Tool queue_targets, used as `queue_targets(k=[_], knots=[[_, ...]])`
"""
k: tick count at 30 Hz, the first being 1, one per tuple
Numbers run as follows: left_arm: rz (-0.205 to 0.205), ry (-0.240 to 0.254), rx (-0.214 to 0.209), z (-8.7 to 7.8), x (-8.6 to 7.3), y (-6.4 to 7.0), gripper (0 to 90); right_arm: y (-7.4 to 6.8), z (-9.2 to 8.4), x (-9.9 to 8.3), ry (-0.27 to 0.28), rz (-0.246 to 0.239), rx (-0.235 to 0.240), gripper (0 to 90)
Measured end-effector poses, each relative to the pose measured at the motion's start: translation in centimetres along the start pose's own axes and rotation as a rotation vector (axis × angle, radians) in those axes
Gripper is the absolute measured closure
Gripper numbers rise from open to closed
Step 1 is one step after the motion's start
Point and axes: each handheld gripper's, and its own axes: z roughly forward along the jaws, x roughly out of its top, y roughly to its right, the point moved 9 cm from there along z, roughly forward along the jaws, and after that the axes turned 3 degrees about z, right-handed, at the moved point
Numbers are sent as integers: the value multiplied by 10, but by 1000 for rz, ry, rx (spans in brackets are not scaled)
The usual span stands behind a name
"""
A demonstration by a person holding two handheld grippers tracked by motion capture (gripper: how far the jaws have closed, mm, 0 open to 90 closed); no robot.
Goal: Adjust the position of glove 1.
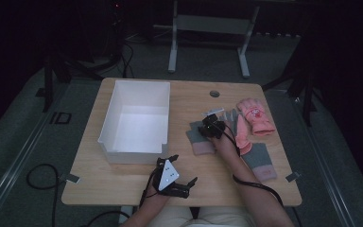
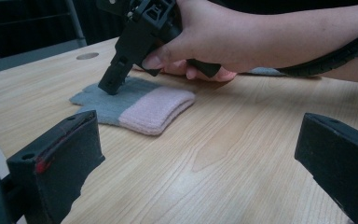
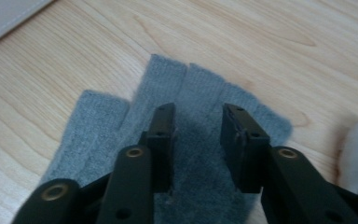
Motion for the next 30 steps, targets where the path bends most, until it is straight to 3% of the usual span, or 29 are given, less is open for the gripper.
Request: queue_targets(k=[7,11,13,16,21,23,24,27,30], knots=[[9,-2,4,0,0,1,3,-6,2,1,-21,21,-1,857],[0,-3,3,0,0,0,3,-6,3,2,-22,31,-9,869],[-1,-4,3,0,0,0,3,-8,-1,3,-28,68,8,876],[-1,-2,4,0,0,0,3,-12,-9,5,-24,77,21,877],[1,-1,5,0,0,0,3,-22,-45,16,35,102,27,879],[2,-1,6,0,0,0,3,-28,-74,24,81,115,26,881],[2,-1,6,0,0,0,3,-28,-74,24,81,115,26,881],[6,-4,9,0,0,0,3,-36,-109,27,137,157,40,885],[6,-5,10,0,0,0,3,-41,-123,25,149,158,47,887]])
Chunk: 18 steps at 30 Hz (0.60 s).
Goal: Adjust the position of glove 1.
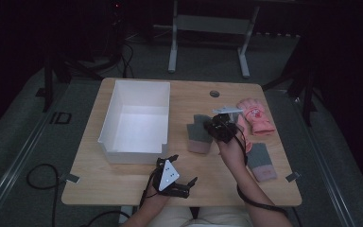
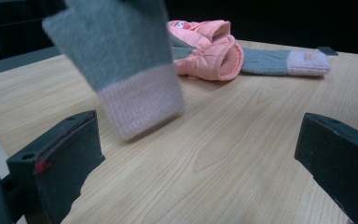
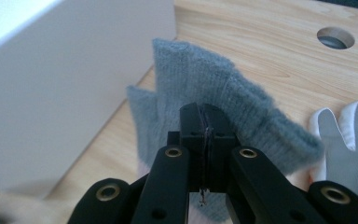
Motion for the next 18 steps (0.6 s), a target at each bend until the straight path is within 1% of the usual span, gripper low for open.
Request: queue_targets(k=[1,2,6,10,11,13,14,15,16,18], knots=[[1,0,1,0,0,0,3,-4,-13,-3,10,-4,6,888],[2,1,1,0,0,0,3,-4,-13,-3,10,-4,6,888],[6,1,3,0,0,0,3,-12,-42,-7,45,-3,21,888],[5,2,4,0,0,0,3,-22,-66,-13,74,-23,25,889],[5,1,4,0,0,0,3,-24,-70,-16,74,-23,26,888],[7,1,4,0,0,0,3,-26,-73,-26,61,-25,40,888],[8,0,4,0,0,0,3,-27,-71,-33,46,-29,38,888],[7,-1,5,0,0,0,3,-25,-63,-44,14,-26,45,888],[7,-3,5,0,0,0,3,-25,-63,-44,14,-26,45,888],[8,-2,5,0,0,0,3,-21,-49,-57,-31,-18,54,888]])
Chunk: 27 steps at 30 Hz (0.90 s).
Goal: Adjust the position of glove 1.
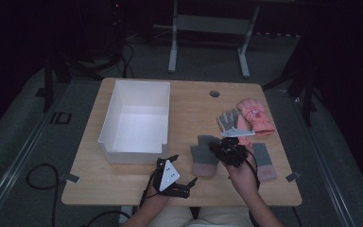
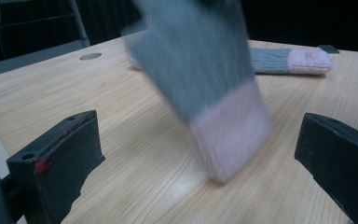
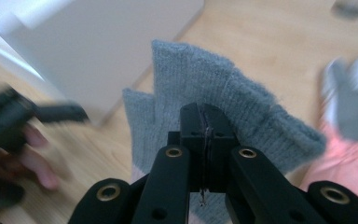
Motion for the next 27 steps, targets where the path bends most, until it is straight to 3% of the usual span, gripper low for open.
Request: queue_targets(k=[1,2,7,16,20,23,27], knots=[[0,0,0,0,0,0,3,0,0,0,0,0,0,888],[2,-2,1,0,0,0,3,6,23,-15,-46,-7,3,888],[2,-3,-1,0,0,0,3,16,57,-32,-104,-9,-11,889],[2,0,-2,0,0,1,3,27,91,-49,-147,-11,-46,870],[4,-3,-3,0,0,1,3,29,92,-49,-138,-14,-47,865],[1,-1,-5,0,0,1,3,29,90,-46,-144,-13,-47,769],[-1,1,-5,0,0,0,3,32,69,-33,-93,-35,-49,700]])
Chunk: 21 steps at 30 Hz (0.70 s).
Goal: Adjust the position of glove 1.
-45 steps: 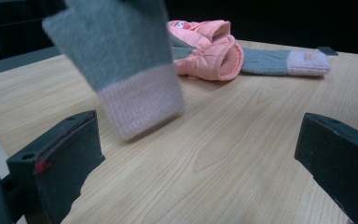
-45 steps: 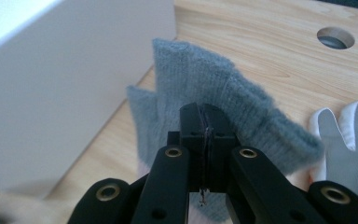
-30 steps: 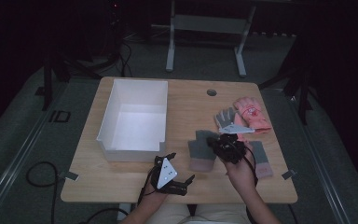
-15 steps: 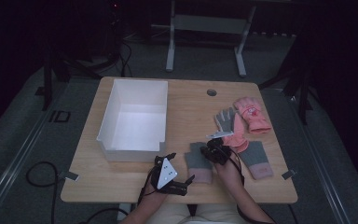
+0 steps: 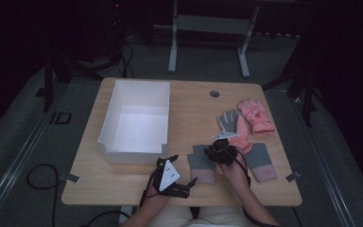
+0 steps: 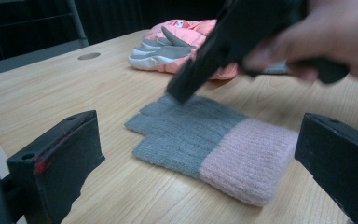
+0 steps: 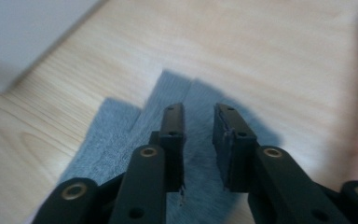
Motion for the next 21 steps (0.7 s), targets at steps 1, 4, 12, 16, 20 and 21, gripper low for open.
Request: queue_targets(k=[1,4,12,16,20,21], knots=[[1,0,1,0,0,0,3,3,-8,4,21,-6,1,692],[5,-4,2,0,0,0,3,13,-27,11,64,-21,-11,666],[5,-4,5,0,0,0,3,89,-85,-1,127,-14,-123,644],[4,-4,6,0,0,0,3,120,-90,-22,104,-15,-170,642],[5,-8,6,1,0,0,3,144,-86,-44,68,8,-193,624],[5,-5,7,1,0,0,3,149,-85,-48,63,15,-199,624]])
